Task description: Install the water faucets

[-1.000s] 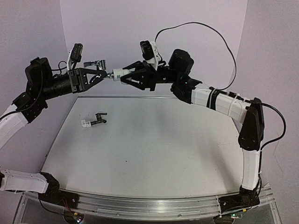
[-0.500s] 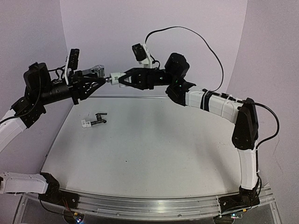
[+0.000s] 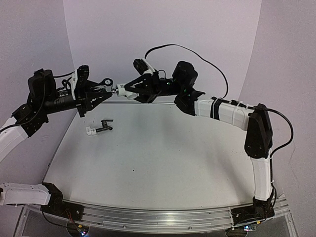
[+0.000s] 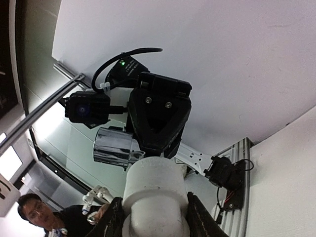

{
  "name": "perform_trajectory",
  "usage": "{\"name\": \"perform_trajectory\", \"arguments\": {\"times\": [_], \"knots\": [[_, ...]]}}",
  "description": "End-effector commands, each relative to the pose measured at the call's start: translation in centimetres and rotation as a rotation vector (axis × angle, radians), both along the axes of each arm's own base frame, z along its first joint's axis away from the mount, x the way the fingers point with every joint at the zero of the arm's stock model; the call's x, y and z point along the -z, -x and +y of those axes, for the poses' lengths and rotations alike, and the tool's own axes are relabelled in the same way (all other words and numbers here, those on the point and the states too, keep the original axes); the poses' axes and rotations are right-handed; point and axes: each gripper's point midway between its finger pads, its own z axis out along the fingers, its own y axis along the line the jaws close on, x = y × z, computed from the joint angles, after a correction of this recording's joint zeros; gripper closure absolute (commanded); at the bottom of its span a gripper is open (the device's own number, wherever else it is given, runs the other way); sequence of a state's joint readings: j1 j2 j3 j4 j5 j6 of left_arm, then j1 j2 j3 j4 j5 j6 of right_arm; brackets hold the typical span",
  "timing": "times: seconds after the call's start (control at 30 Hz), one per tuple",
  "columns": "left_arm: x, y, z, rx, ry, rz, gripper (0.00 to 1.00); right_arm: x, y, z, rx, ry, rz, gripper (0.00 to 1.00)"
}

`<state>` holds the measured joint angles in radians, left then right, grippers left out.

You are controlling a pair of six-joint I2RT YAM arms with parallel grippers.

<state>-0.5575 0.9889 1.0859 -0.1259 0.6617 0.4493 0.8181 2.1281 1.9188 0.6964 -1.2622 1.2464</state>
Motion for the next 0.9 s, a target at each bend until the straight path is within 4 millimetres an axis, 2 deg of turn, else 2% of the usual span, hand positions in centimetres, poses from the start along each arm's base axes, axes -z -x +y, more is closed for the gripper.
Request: {"name": "perform_trajectory", "arguments": {"times": [0.0,0.13,0.43,0.57,0.6,0.7,0.87], "knots": [[5.3,0.7,-2.2,0.130,-0.131,0.099,1.00,-3.6,6.0,0.8,-0.126,0.016,0.157,1.00],[6.4,1.1,-2.4,0.161,-0.154,0.122,1.00,-2.6,6.2,0.8,-0.148,0.093,0.296,1.00],[9.3,1.4,-3.2,0.191,-0.192,0.182,1.00,-1.8,5.6,0.8,-0.143,0.204,0.555,0.99],[9.0,1.2,-3.3,0.182,-0.169,0.216,1.00,-1.5,4.3,-0.1,-0.057,0.181,0.554,0.70],[8.8,1.2,-3.2,0.171,-0.155,0.230,1.00,-1.7,3.7,-0.8,-0.021,0.162,0.540,0.58],[7.6,0.4,-2.8,0.107,-0.076,0.237,1.00,-0.6,1.7,-2.5,0.092,0.136,0.514,0.28],[5.7,-1.0,-2.4,0.038,0.069,0.321,1.00,2.3,-1.4,-6.1,0.289,0.131,0.454,0.05]]}}
